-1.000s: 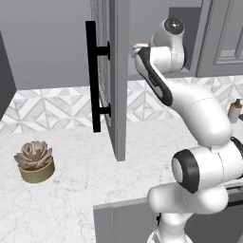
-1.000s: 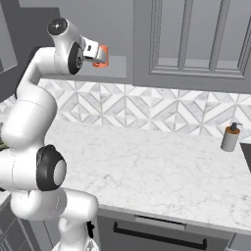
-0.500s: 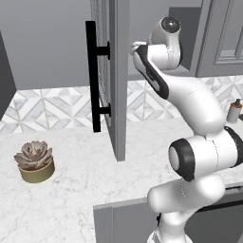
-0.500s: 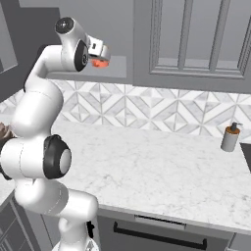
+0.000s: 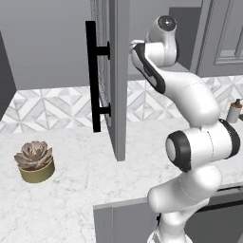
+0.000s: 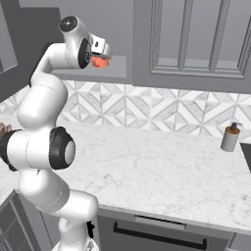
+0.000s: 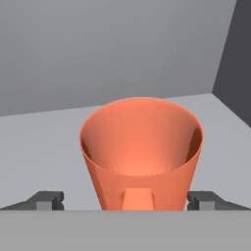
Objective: Gather all objects into one cabinet and sort the glasses and bowls to opposite sides.
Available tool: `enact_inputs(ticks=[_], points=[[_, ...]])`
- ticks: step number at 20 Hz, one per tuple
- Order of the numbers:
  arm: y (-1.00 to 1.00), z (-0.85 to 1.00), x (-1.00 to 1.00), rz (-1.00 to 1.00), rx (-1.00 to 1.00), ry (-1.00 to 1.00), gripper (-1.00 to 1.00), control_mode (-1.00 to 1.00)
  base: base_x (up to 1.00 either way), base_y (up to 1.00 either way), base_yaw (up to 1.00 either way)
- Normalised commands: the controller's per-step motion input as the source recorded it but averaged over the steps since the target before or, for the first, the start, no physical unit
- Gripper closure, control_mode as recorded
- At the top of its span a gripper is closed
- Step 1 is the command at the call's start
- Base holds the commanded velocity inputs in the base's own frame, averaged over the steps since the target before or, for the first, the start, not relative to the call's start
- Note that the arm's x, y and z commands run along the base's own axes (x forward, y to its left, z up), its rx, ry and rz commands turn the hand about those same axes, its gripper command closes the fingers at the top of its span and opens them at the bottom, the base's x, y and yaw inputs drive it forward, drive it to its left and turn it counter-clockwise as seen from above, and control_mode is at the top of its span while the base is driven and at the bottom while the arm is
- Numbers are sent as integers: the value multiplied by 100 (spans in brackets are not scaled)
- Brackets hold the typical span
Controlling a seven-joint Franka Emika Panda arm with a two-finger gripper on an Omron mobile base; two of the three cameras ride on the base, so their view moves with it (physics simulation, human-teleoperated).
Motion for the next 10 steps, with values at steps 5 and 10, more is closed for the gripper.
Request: enact_inputs(ticks=[5, 10], points=[[0, -3, 7, 0, 0, 0, 100, -100, 0, 0, 0], [0, 0, 0, 0, 0, 0, 100, -100, 0, 0, 0]])
